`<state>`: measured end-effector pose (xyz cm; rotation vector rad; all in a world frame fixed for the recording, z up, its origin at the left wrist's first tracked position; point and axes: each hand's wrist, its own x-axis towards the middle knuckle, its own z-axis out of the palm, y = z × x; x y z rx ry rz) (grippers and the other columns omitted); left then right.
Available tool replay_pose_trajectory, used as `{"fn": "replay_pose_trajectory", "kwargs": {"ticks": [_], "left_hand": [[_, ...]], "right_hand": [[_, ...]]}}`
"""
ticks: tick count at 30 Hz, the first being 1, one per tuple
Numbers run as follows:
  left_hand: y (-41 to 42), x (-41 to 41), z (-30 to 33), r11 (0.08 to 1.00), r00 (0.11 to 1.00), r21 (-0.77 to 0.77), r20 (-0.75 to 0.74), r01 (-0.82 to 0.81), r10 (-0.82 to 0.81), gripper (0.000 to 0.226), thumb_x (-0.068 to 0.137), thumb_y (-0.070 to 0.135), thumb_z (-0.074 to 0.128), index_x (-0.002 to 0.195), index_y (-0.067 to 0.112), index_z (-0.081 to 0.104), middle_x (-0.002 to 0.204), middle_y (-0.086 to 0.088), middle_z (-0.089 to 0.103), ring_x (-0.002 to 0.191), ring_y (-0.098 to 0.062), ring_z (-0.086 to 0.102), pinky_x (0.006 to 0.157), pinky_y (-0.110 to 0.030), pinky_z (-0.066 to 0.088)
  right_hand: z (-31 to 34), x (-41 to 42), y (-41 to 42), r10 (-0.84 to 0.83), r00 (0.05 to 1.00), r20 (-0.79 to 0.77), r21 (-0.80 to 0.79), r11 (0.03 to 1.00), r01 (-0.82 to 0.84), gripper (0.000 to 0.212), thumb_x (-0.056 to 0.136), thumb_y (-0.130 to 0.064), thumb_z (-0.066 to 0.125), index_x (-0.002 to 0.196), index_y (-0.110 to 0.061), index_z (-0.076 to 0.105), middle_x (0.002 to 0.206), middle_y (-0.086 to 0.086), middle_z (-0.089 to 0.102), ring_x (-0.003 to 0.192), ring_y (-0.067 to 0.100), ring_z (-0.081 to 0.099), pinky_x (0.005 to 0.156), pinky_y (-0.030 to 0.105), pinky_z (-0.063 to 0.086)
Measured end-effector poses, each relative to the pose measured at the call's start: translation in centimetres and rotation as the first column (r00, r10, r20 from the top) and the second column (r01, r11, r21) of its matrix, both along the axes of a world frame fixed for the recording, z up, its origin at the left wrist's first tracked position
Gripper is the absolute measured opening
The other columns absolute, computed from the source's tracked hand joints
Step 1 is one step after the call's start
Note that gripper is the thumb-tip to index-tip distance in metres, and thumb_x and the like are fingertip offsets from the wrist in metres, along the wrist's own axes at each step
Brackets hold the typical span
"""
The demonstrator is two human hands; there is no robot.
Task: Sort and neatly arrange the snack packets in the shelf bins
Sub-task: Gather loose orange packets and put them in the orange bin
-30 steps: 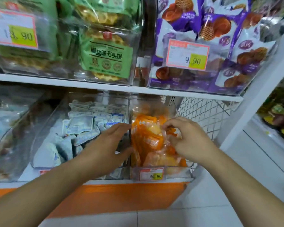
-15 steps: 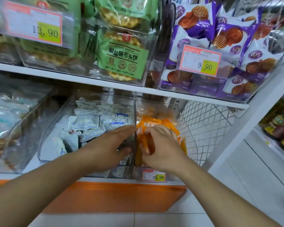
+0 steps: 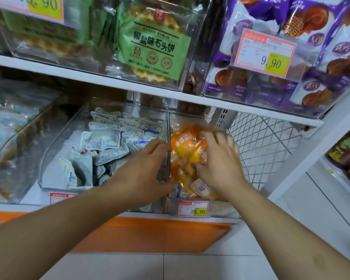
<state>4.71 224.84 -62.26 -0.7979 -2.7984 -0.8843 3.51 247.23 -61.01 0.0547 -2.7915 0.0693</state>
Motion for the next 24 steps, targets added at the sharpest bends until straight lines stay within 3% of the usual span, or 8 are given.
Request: {"fn": "replay_pose_trajectory", "kwargs": {"ticks": [3, 5, 7, 11, 14, 17, 20, 24], "left_hand": [[-0.5, -0.2, -0.3, 0.999, 1.0, 0.042, 0.019, 0.025, -0.025, 0.067, 0.086, 0.055, 0.069, 0.142, 0.036, 0.037, 0.145, 0.027, 0.028, 0.115, -0.007, 0.055, 0.088, -0.03, 0.053], [-0.7, -0.3, -0.3, 0.998, 0.999, 0.045, 0.021, 0.043, -0.044, 0.068, 0.085, 0.057, 0.069, 0.142, 0.037, 0.037, 0.144, 0.027, 0.029, 0.115, -0.007, 0.055, 0.092, -0.034, 0.053], [-0.8, -0.4, -0.3, 0.997, 0.998, 0.047, 0.017, 0.057, -0.058, 0.069, 0.085, 0.057, 0.07, 0.143, 0.037, 0.037, 0.143, 0.028, 0.03, 0.116, -0.004, 0.053, 0.095, -0.033, 0.053], [-1.0, -0.7, -0.3, 0.996, 0.997, 0.058, 0.012, 0.069, -0.07, 0.071, 0.084, 0.058, 0.071, 0.143, 0.039, 0.036, 0.142, 0.03, 0.03, 0.121, -0.001, 0.05, 0.096, -0.032, 0.053], [-1.1, -0.8, -0.3, 0.995, 0.997, 0.068, 0.007, 0.074, -0.074, 0.069, 0.084, 0.057, 0.072, 0.142, 0.04, 0.037, 0.14, 0.031, 0.03, 0.12, 0.003, 0.049, 0.096, -0.032, 0.054], [-1.1, -0.6, -0.3, 0.995, 0.998, 0.074, 0.015, 0.066, -0.067, 0.066, 0.084, 0.055, 0.073, 0.139, 0.041, 0.038, 0.137, 0.033, 0.031, 0.118, 0.003, 0.049, 0.095, -0.033, 0.055], [-1.0, -0.7, -0.4, 0.993, 0.997, 0.1, 0.027, 0.066, -0.069, 0.065, 0.084, 0.053, 0.074, 0.137, 0.04, 0.04, 0.136, 0.032, 0.031, 0.121, 0.001, 0.051, 0.094, -0.034, 0.056], [-1.1, -0.8, -0.3, 0.99, 0.995, 0.119, 0.047, 0.08, -0.086, 0.066, 0.083, 0.051, 0.076, 0.138, 0.037, 0.042, 0.136, 0.029, 0.033, 0.123, -0.001, 0.052, 0.096, -0.032, 0.055]], "right_hand": [[0.1, 0.0, 0.0, 0.169, 0.984, -0.051, 0.125, 0.979, -0.161, 0.081, 0.066, -0.024, 0.088, 0.138, -0.036, 0.054, 0.137, -0.004, 0.05, 0.127, 0.027, 0.041, 0.106, 0.043, 0.036], [-0.4, -0.2, -0.4, 0.382, 0.921, 0.07, 0.211, 0.897, -0.388, 0.057, 0.058, -0.019, 0.088, 0.11, -0.034, 0.071, 0.119, -0.01, 0.059, 0.118, 0.025, 0.047, 0.097, 0.043, 0.039], [-1.0, -0.2, -0.8, 0.408, 0.878, 0.248, 0.183, 0.871, -0.456, 0.036, 0.066, -0.02, 0.087, 0.098, -0.033, 0.077, 0.106, -0.012, 0.059, 0.11, 0.023, 0.048, 0.091, 0.041, 0.045], [-2.1, -0.4, -1.0, 0.41, 0.835, 0.366, 0.062, 0.885, -0.462, 0.034, 0.087, -0.027, 0.07, 0.117, -0.044, 0.075, 0.113, -0.018, 0.064, 0.117, 0.015, 0.042, 0.099, 0.034, 0.033], [-1.9, -0.9, -0.9, 0.391, 0.859, 0.33, 0.156, 0.875, -0.458, 0.028, 0.083, -0.044, 0.072, 0.111, -0.045, 0.075, 0.11, -0.023, 0.063, 0.117, 0.011, 0.041, 0.1, 0.038, 0.03], [-1.9, -1.5, -0.4, 0.324, 0.892, 0.314, 0.227, 0.887, -0.402, 0.039, 0.073, -0.038, 0.082, 0.111, -0.045, 0.075, 0.112, -0.024, 0.059, 0.113, 0.013, 0.04, 0.095, 0.036, 0.029], [-1.9, -1.4, -0.8, 0.352, 0.856, 0.379, 0.156, 0.887, -0.435, 0.046, 0.079, -0.03, 0.077, 0.121, -0.048, 0.071, 0.119, -0.024, 0.054, 0.114, 0.017, 0.037, 0.098, 0.039, 0.036], [-2.2, -1.2, -1.6, 0.346, 0.819, 0.458, 0.146, 0.879, -0.453, 0.035, 0.083, -0.026, 0.072, 0.115, -0.039, 0.075, 0.128, -0.016, 0.054, 0.114, 0.017, 0.031, 0.103, 0.041, 0.033]]}}
